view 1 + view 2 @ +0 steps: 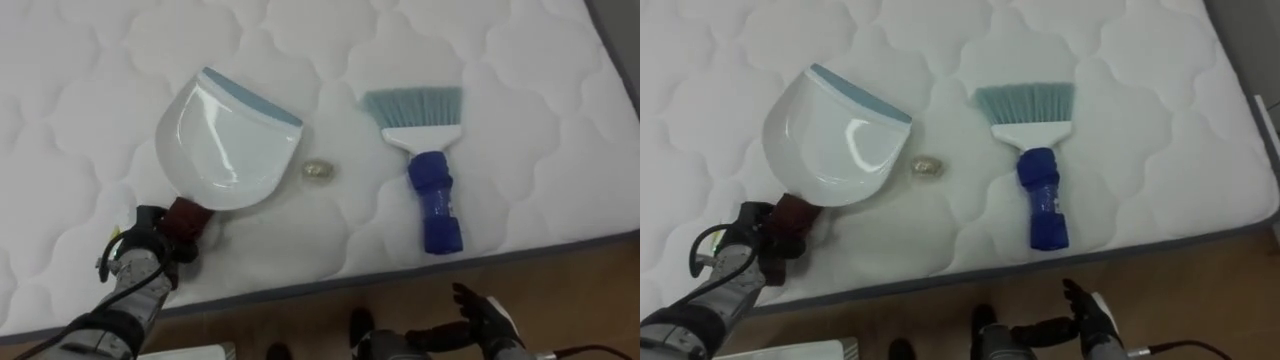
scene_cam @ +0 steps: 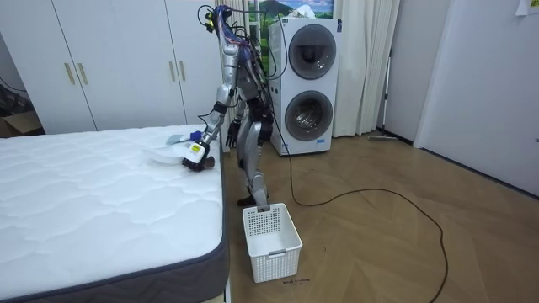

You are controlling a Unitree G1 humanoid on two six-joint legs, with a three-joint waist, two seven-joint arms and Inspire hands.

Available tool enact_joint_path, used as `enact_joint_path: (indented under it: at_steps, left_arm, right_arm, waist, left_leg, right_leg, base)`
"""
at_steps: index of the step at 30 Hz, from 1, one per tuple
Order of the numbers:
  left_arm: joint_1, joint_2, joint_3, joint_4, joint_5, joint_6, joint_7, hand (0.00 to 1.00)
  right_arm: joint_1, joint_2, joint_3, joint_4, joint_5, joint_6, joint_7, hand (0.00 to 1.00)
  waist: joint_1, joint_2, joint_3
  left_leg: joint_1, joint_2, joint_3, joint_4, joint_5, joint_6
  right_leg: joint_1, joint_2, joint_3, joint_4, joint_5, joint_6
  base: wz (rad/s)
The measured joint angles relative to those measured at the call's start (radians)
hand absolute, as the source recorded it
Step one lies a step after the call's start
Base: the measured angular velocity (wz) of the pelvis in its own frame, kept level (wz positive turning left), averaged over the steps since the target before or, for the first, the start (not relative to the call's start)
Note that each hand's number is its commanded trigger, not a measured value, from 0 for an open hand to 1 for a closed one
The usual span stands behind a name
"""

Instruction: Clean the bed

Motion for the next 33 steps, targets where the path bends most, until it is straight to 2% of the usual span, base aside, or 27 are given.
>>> enact_joint_path:
  at_steps: [10,16,22,25,28,33]
  left_arm:
    - [0.003,-0.006,0.013,0.021,0.001,0.002,0.002,1.0]
    - [0.004,-0.003,0.052,0.023,0.002,0.001,0.006,1.0]
    - [0.019,0.021,0.052,0.019,0.026,-0.025,0.028,1.0]
    - [0.022,0.046,0.052,0.017,0.055,-0.033,0.028,1.0]
    - [0.08,0.068,0.052,-0.02,0.054,-0.04,0.03,1.0]
    - [0.177,0.084,0.05,-0.093,0.055,-0.058,0.03,1.0]
  right_arm:
    - [0.007,-0.001,0.001,-0.001,0.054,0.015,0.0,0.0]
    - [0.009,0.006,-0.02,0.031,0.143,0.012,0.007,0.0]
    - [0.024,0.006,-0.083,0.053,0.229,0.015,0.006,0.0]
    - [0.022,-0.006,-0.12,0.073,0.233,0.015,0.006,0.0]
    - [0.021,-0.022,-0.159,0.077,0.265,0.007,0.001,0.0]
    - [0.007,-0.023,-0.246,0.083,0.302,-0.011,-0.04,0.0]
  waist:
    - [0.007,-0.001,-0.0007]
    - [0.01,-0.001,-0.0017]
    - [0.025,0.002,-0.0065]
    - [0.035,0.006,-0.0106]
    - [0.038,0.025,-0.0252]
    - [0.063,0.035,-0.0306]
  left_leg:
    - [0.003,0.003,0.015,0.007,-0.002,0.003]
    - [0.005,0.006,0.018,0.007,-0.003,0.004]
    - [0.001,0.013,0.046,0.016,-0.005,0.007]
    - [0.001,0.015,0.05,0.019,-0.006,0.01]
    - [0.006,0.017,0.054,0.018,-0.007,0.011]
    - [0.042,0.012,0.062,-0.007,-0.007,0.012]
  right_leg:
    - [-0.001,0.007,0.01,0.001,-0.003,-0.001]
    - [-0.004,0.006,0.01,0.003,0.0,-0.004]
    - [-0.011,0.002,0.016,0.006,0.004,-0.005]
    - [-0.01,0.002,0.017,0.01,0.005,-0.005]
    - [-0.006,0.005,0.021,0.003,0.011,-0.005]
    - [0.012,0.004,0.027,0.012,0.011,-0.007]
  base:
    - [-0.01]
    - [-0.01]
    - [-0.07]
    - [0.0]
    - [-0.06]
    - [-0.05]
